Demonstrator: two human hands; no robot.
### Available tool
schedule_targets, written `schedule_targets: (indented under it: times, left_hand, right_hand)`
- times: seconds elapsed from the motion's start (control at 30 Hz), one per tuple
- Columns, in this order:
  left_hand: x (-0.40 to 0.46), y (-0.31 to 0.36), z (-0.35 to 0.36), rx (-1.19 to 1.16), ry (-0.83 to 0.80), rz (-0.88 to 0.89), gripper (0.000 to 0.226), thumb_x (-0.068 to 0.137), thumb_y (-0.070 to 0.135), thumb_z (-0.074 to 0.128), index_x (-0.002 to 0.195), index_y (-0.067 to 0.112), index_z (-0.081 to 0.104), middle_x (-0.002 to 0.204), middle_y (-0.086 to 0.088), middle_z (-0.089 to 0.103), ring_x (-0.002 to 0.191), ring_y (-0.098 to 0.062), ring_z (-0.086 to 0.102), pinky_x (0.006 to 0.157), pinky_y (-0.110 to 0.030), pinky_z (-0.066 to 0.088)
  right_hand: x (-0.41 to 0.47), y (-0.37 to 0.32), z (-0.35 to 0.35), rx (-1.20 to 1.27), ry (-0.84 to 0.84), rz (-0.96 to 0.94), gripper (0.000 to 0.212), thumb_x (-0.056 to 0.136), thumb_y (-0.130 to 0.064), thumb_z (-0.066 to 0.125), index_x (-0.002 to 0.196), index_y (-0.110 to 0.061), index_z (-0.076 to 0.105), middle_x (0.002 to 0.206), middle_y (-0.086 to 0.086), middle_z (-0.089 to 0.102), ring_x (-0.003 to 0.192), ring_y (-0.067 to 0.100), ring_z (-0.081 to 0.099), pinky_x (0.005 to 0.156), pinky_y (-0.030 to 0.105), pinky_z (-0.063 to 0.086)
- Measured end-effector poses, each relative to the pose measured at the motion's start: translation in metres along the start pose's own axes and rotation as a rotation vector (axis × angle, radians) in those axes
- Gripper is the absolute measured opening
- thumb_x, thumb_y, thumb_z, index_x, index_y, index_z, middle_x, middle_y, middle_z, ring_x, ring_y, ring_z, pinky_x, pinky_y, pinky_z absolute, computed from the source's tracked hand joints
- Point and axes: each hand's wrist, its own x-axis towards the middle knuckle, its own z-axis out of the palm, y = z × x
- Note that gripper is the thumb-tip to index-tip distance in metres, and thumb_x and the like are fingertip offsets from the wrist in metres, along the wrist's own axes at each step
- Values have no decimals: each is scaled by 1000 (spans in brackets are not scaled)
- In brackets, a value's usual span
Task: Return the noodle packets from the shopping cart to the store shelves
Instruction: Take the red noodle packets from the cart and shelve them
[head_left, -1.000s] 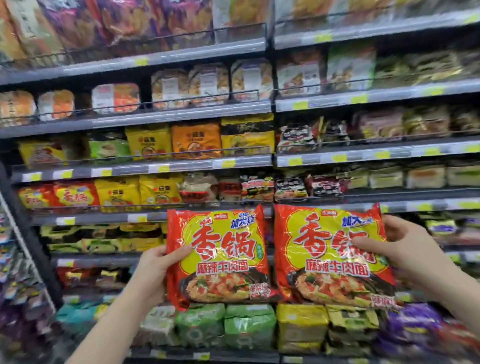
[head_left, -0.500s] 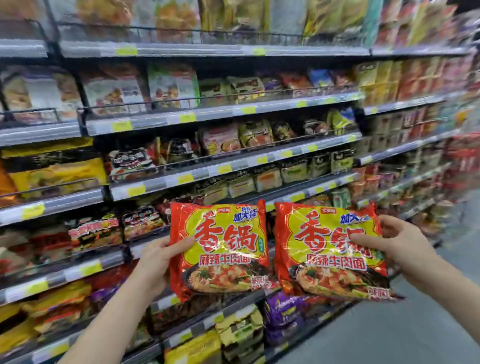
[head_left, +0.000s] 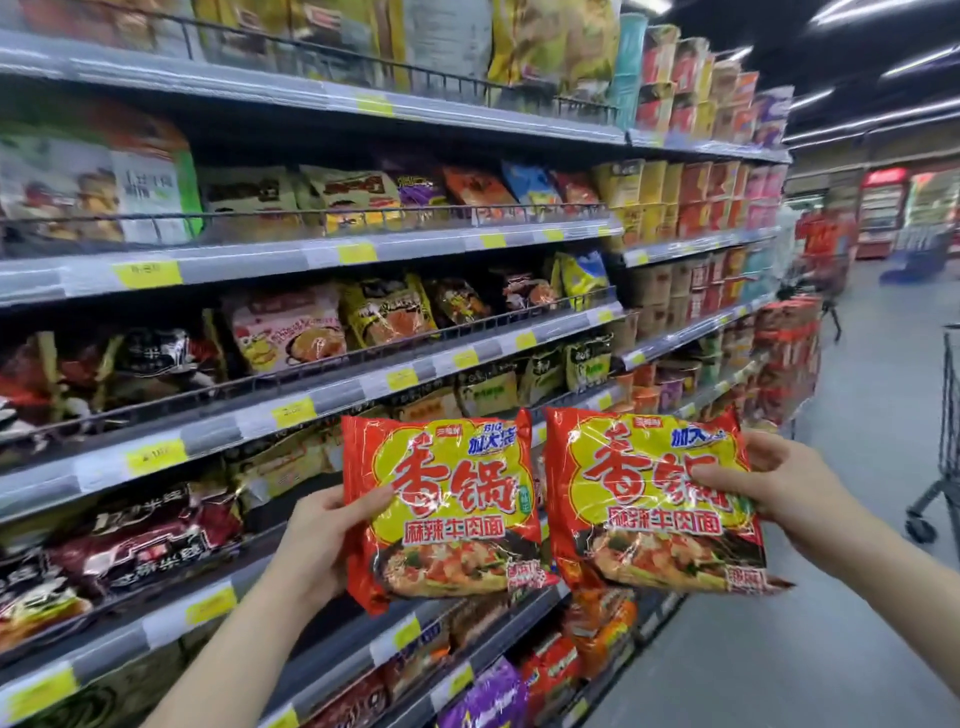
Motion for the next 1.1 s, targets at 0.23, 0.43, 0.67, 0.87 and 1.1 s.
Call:
schedule_targets:
  times: [0.23,0.43,0.67,0.87,1.1]
  left_hand:
    - [52,-22,-9,19,75,-36,39,65,16,71,97,-4,64,90,-22,72,76,-35,71,71,-44,55]
    - [79,-43,-35,28,191,-45,38,64,15,72,95,-4,65,92,-24,72,77,-35,70,74,-45,55]
    - [107,-71,-64,15,292,-24,72,38,35,93,93,-5,68,93,-25,71,79,-37,71,69,-41,56]
    - [118,-95,-87,14,330,-25,93,18,41,95,94,-5,67,93,-25,71,81,-38,70,61,-37,58]
    - [123,-154,-119,18,334,19,67,26,30,96,78,-6,73,88,-31,69,71,-37,70,55,-34,57]
  right_hand:
    - [73,24,21,17,-31,13,32,58,-14,82,84,-17,64,85,5,74,77,30,70,74,46,55]
    - [125,47,63,21,-150,-11,33,60,-16,86,77,-21,58,79,-7,65,79,18,63,80,39,46]
    - [187,72,109,-33,-289,9,48,73,-13,78,115,-6,56,112,4,59,109,23,53,100,40,36]
    - [209,84,146,33,-428,19,45,46,-32,83,76,-28,51,90,-10,54,99,15,51,97,42,34]
    - [231,164,180,18,-425,79,81,43,-28,94,116,-13,59,127,6,53,114,24,48,101,40,34]
